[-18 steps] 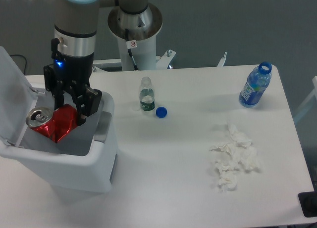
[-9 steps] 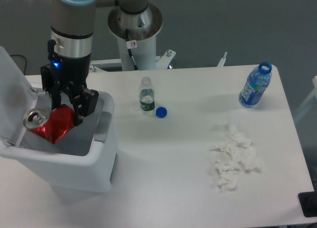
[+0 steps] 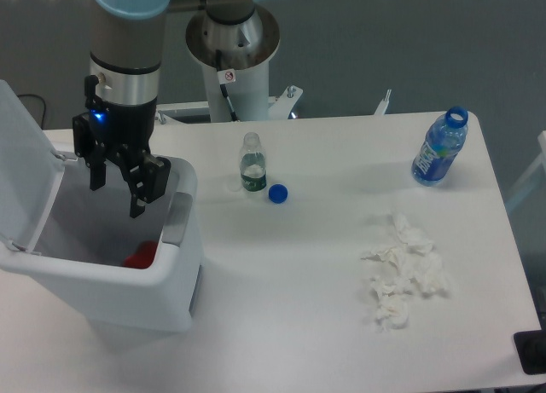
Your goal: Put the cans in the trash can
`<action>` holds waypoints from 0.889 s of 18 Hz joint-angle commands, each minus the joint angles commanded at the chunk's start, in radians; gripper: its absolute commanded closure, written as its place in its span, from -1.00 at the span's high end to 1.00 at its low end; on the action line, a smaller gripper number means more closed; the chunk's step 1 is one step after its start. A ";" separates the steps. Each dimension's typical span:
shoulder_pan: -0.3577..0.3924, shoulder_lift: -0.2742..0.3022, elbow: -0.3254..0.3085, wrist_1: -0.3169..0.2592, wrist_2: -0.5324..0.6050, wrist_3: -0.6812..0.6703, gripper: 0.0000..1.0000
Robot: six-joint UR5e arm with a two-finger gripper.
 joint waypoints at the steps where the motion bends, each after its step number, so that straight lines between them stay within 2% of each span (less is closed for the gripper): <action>1: 0.002 0.002 0.008 0.003 0.000 0.005 0.96; 3: 0.015 0.003 0.020 0.006 0.002 0.006 1.00; 11: 0.164 0.011 0.022 0.049 0.064 0.031 1.00; 16: 0.264 -0.012 0.022 0.069 0.064 0.181 1.00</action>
